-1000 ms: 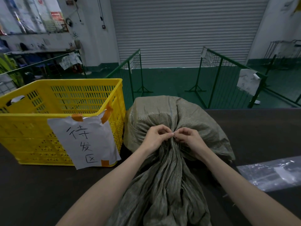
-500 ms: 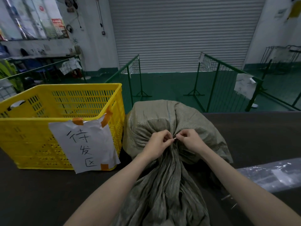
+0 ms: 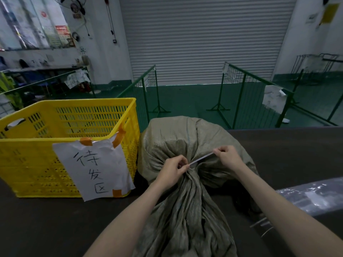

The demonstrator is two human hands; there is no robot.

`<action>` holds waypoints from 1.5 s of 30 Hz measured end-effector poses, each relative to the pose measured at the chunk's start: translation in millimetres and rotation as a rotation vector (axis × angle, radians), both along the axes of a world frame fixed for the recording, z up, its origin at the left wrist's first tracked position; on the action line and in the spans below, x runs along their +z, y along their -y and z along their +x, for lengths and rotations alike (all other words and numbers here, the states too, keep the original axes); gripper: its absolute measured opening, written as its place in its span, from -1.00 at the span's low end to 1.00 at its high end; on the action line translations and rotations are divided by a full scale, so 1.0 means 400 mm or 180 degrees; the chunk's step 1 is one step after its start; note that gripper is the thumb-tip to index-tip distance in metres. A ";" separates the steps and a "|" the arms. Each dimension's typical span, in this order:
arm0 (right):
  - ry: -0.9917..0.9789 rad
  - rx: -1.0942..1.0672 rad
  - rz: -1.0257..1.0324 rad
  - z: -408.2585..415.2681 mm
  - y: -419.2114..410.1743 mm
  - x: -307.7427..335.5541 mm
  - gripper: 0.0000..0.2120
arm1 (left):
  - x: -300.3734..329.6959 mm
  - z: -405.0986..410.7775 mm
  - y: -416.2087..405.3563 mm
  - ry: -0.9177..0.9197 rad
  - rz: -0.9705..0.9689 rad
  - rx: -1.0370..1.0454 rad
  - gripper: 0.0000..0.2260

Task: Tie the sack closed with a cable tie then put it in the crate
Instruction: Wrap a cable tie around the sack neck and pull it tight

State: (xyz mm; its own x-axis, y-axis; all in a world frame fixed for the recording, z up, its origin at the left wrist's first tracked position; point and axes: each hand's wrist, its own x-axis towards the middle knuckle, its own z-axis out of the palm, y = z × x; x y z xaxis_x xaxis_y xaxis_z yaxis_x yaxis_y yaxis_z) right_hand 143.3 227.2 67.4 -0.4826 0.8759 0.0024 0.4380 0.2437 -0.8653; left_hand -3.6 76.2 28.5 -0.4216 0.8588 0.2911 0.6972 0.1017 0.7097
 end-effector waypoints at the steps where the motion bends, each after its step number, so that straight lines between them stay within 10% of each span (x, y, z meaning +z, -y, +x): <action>1: -0.0037 -0.0038 -0.0039 0.005 0.000 0.001 -0.69 | -0.003 0.000 0.001 0.0009 -0.0011 0.0003 -0.92; 9: -0.1468 0.0278 -0.1364 0.013 0.061 -0.023 -0.73 | -0.009 0.016 -0.002 0.0101 0.0087 0.0071 -0.97; 20: -0.0589 0.0226 -0.0442 -0.044 0.098 -0.073 -0.58 | -0.011 0.035 -0.002 -0.0046 -0.0023 0.0105 -0.94; 33: -0.0969 -0.0497 -0.0635 -0.029 0.050 -0.083 -0.58 | -0.041 0.041 0.010 0.0073 0.0015 0.0192 -0.92; 45: -0.0215 0.0615 0.0070 -0.063 0.121 -0.119 -0.53 | -0.052 0.047 0.018 0.0004 0.0084 0.0174 -0.91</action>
